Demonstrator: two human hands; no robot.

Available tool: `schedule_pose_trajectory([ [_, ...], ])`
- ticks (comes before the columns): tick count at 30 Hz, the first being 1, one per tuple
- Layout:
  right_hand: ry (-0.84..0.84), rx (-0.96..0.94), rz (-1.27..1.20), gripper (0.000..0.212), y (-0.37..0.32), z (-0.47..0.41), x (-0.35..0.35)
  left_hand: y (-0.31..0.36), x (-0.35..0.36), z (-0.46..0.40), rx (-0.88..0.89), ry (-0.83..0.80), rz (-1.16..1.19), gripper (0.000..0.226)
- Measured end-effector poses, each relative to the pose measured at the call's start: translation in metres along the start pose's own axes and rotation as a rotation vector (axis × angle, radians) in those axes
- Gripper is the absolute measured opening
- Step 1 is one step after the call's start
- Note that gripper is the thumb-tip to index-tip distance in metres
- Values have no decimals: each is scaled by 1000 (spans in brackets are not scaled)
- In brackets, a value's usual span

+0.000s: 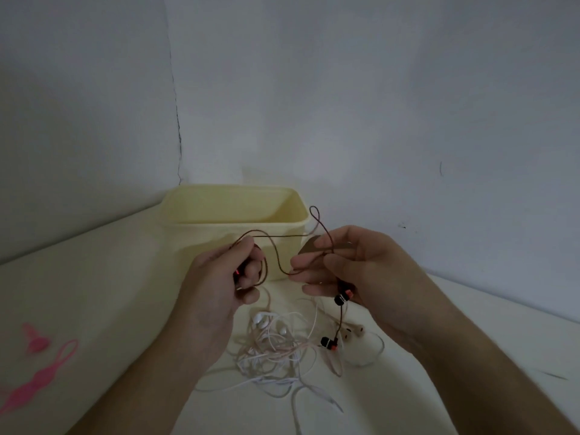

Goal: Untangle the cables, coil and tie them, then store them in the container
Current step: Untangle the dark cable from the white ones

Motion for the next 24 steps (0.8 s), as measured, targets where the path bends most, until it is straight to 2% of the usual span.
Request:
schedule_pose_trajectory([
  [3,17,25,52,7,0,2,2,-5,5,5,-95,-61,3,30],
  [5,36,38,99,5,1,2,1,-5,10,9,-140,-135,-2,30],
  [10,125,12,248,10,6,0,0,-1,19,17,-40,-271,-31,32],
  [12,100,-6,281,6,5,0,4,-2,20,18,7,-237,-138,34],
  [15,76,-36,317,14,5,1,7,-2,19,19,71,-123,-300,50],
  [18,72,-29,316,17,5,2,7,1,21,22,81,-121,-310,29],
  [24,55,-26,237,13,4,2,6,4,25,24,96,-185,-351,32],
])
Point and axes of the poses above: each hand's wrist, its own z-axis away from the middle knuckle, its own x-axis out of the palm, y = z × x, the point moved 4 cm from there along -z, towards the middle knuckle, and after that the axes turned 11 degrees about z, right-handed, at the moved point
